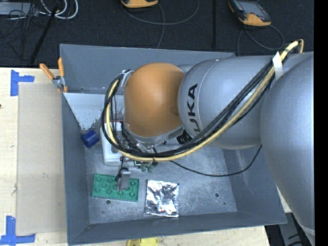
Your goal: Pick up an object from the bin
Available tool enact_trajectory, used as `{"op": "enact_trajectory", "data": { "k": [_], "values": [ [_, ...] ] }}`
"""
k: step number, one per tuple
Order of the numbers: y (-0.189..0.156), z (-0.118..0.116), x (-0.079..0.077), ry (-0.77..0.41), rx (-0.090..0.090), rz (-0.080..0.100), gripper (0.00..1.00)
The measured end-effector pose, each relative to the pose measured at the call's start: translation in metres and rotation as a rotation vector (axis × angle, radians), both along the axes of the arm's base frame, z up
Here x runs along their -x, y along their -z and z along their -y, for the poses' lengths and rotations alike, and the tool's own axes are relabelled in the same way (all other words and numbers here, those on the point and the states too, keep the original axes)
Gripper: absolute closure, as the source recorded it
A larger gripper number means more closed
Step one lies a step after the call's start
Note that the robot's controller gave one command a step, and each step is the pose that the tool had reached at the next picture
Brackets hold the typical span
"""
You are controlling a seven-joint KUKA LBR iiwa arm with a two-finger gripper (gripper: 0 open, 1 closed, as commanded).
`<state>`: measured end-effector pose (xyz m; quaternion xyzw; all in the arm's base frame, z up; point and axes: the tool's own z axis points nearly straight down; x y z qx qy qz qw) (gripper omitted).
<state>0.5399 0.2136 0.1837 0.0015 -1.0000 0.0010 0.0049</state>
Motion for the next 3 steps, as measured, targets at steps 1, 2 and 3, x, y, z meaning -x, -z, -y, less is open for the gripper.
{"op": "enact_trajectory", "data": {
  "k": [1, 2, 3],
  "values": [
    [0.119, -0.009, 0.029, 0.184, 0.003, 0.0, 0.0],
    [0.084, 0.003, 0.016, 0.41, 0.001, 0.009, 0.0],
    [0.085, 0.003, 0.025, 0.716, 0.005, 0.006, 0.0]
  ]
}}
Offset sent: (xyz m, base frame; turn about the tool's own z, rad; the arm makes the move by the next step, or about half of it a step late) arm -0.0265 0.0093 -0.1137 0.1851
